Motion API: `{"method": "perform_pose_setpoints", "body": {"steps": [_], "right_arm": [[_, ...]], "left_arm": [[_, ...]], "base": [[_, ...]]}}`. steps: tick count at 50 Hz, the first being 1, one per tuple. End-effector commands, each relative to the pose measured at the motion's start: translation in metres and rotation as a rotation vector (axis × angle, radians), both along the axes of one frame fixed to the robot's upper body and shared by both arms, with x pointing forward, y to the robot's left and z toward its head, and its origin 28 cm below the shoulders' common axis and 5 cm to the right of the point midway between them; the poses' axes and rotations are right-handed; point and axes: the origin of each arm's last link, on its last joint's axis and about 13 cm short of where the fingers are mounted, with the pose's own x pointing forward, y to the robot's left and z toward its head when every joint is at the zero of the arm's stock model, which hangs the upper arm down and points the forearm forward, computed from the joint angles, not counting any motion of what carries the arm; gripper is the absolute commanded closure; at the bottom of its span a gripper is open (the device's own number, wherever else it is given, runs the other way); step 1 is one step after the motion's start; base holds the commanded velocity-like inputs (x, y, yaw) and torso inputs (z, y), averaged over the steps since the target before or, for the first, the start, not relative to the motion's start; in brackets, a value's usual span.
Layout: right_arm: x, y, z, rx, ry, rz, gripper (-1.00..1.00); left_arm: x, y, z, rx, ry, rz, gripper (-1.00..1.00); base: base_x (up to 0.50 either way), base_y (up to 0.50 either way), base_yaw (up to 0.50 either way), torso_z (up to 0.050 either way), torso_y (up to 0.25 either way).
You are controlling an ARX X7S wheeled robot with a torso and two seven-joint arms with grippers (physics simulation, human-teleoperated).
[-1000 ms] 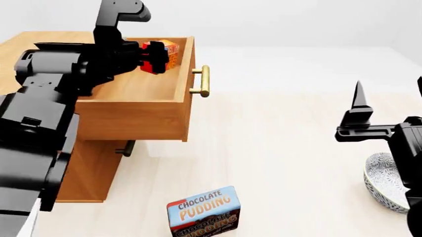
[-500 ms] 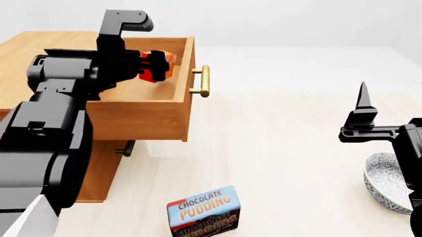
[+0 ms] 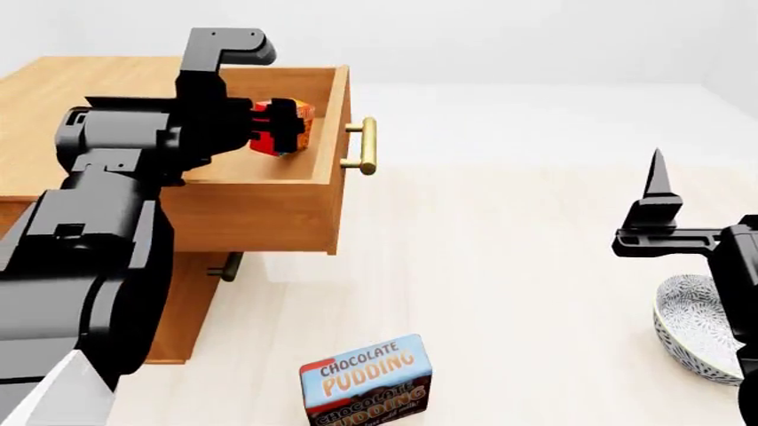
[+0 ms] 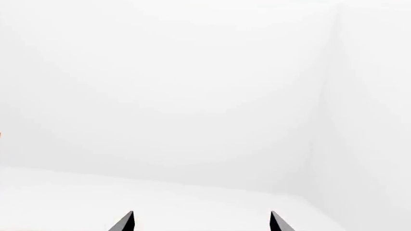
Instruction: Put the butter at the back in the top drawer of the cabinet and close it.
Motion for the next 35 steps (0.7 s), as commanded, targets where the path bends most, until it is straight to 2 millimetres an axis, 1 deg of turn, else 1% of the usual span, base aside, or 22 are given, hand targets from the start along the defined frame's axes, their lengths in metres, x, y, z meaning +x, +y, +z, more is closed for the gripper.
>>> {"method": "perform_pose_setpoints", "body": {"steps": [1, 12, 18, 35], "right_arm": [[-0.0004, -0.0004, 0.0001, 0.003, -0.002, -0.002, -1.0], [-0.0012, -0.0003, 0.0009, 0.003, -0.003, -0.003, -1.0], [-0.0018, -0.0003, 0.0009, 0.004, -0.004, -0.003, -1.0], [-0.0024, -0.001, -0.0002, 0.009, -0.005, -0.008, -1.0]], "left_arm": [[-0.0016, -0.0038, -0.0009, -0.035, 0.038, -0.009, 1.0], [-0.008, -0.0041, -0.0024, 0.01, 0.168, -0.027, 1.0], [-0.0083, -0.0046, 0.0002, 0.017, 0.173, -0.039, 1.0], [-0.0093, -0.0068, -0.0017, 0.034, 0.206, -0.086, 1.0]], "base": [[0.0, 0.0, 0.0, 0.0, 0.0], [0.0, 0.0, 0.0, 0.0, 0.0], [0.0, 0.0, 0.0, 0.0, 0.0], [0.0, 0.0, 0.0, 0.0, 0.0]]}}
